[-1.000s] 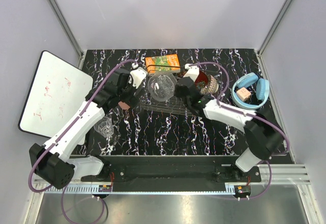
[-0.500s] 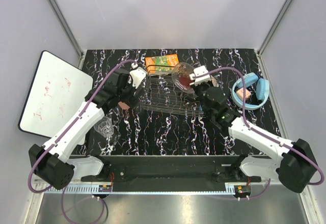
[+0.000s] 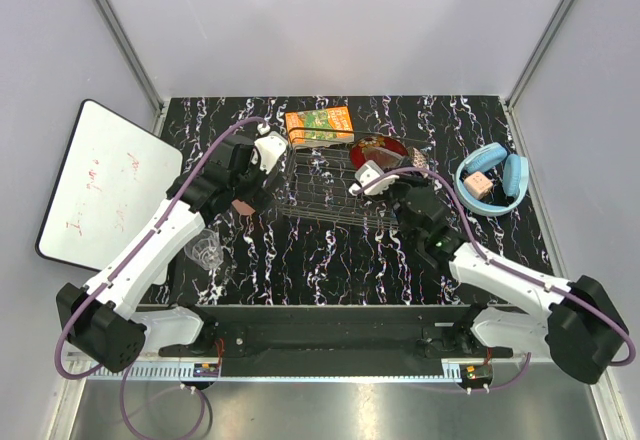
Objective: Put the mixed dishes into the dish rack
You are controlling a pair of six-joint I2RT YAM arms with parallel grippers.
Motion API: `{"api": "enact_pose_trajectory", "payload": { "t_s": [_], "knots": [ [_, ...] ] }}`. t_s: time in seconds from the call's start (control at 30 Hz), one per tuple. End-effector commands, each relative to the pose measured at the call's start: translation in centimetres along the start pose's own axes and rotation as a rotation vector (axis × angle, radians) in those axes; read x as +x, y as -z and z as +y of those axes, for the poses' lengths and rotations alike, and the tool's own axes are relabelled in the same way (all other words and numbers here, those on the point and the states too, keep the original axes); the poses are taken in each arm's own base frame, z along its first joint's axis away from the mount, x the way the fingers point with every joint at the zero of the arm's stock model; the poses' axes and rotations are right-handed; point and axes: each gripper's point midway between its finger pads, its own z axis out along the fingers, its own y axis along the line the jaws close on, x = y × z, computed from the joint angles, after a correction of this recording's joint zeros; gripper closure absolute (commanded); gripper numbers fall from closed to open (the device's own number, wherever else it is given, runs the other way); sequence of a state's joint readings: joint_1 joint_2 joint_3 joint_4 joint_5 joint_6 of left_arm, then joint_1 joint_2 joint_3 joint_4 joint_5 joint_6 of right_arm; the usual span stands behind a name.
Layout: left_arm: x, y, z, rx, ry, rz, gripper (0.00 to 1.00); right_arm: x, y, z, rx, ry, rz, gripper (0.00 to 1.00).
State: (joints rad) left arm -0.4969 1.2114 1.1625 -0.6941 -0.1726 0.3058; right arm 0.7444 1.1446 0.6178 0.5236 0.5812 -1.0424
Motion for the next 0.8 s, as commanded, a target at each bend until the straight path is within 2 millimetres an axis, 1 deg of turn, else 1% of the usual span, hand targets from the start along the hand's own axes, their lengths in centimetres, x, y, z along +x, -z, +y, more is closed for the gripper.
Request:
{"api": "enact_pose_trajectory", "payload": {
  "t_s": [0.0,0.07,0.1,0.33,0.63,0.77],
  "knots": [
    [-1.1,0.7,0.9,-0.036,0.028,-0.055,0.04,-1.4,0.9,-1.4,-0.022,0.090,-0.068,1.00],
    [-1.1,0.8,0.9,-0.035,0.032,-0.057,0.03,-1.5,1.1,-1.2,-0.039,0.103,-0.081,1.00],
    [-1.2,0.7,1.0,-0.037,0.031,-0.058,0.03,-1.2,1.3,-0.7,-0.067,0.124,-0.076,1.00],
    [-1.3,0.9,1.1,-0.041,0.035,-0.066,0.03,-0.9,1.2,1.4,-0.145,0.162,-0.089,1.00],
    [-1.1,0.8,1.1,-0.039,0.030,-0.063,0.03,-0.3,-0.1,4.1,-0.210,0.225,-0.069,1.00],
    [-1.1,0.9,1.2,-0.041,0.033,-0.066,0.03,0.6,-0.6,5.6,-0.245,0.238,-0.061,1.00]
  ]
}}
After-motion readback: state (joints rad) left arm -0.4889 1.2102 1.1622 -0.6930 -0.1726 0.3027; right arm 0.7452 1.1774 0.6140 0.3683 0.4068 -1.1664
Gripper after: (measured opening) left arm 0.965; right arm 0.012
